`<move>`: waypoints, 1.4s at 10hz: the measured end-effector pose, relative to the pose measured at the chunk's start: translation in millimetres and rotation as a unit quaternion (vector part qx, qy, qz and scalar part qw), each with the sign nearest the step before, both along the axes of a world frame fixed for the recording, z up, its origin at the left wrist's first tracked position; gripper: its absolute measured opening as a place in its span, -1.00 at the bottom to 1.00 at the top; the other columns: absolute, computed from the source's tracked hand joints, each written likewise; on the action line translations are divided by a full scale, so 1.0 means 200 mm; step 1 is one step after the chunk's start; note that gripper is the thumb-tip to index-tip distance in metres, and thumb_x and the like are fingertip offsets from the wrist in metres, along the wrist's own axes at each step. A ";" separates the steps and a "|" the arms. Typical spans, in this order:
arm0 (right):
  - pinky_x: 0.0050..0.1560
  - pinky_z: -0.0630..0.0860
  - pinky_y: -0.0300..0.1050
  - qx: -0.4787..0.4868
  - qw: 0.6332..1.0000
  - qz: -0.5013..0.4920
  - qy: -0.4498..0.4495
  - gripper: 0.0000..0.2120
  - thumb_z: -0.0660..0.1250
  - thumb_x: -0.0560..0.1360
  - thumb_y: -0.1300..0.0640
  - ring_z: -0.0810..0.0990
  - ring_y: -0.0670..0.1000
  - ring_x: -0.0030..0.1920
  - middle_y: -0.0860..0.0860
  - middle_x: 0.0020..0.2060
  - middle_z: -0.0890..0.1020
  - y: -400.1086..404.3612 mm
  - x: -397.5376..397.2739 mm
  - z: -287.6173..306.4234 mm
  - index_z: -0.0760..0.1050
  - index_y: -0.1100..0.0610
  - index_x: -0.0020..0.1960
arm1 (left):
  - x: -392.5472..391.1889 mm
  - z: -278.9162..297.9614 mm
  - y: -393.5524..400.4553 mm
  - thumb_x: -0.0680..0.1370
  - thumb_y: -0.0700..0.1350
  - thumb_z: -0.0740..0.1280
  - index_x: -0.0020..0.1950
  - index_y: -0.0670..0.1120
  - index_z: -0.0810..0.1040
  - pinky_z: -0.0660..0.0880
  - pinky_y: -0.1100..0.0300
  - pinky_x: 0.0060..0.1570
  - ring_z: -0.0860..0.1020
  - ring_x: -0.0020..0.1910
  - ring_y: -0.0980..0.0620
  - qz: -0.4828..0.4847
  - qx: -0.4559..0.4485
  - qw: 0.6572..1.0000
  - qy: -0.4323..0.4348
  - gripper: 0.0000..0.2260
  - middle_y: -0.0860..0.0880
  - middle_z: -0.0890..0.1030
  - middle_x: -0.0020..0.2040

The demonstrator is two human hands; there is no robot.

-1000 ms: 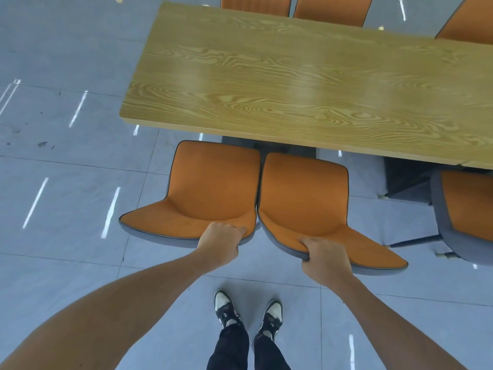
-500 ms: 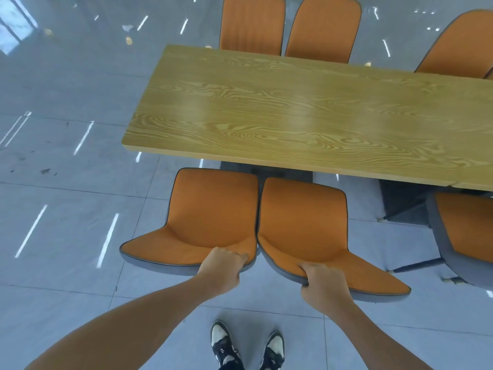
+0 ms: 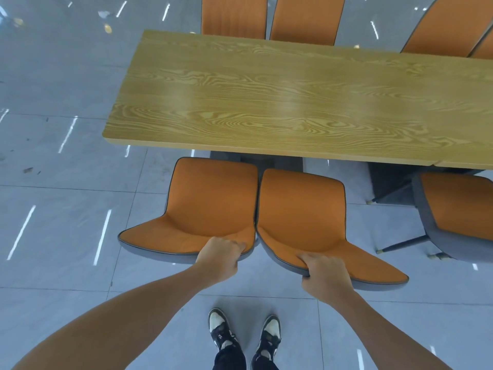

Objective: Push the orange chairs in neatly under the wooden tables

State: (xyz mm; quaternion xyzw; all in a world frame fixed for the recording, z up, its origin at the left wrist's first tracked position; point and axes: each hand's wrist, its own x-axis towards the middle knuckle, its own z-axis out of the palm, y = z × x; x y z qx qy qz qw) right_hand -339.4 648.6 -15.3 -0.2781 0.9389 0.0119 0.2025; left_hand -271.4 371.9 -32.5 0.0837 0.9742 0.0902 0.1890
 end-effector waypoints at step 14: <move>0.26 0.43 0.12 -0.074 0.943 -0.125 -0.300 -0.24 0.05 0.42 -0.52 0.54 0.06 0.25 -0.04 0.22 0.61 -0.03 -0.21 0.16 0.50 0.01 0.31 | -0.21 0.20 -0.02 0.61 0.23 0.17 0.24 -0.07 0.59 0.45 0.03 0.08 0.57 0.19 -0.11 0.188 0.104 0.956 -0.200 -0.54 -0.06 0.62 0.18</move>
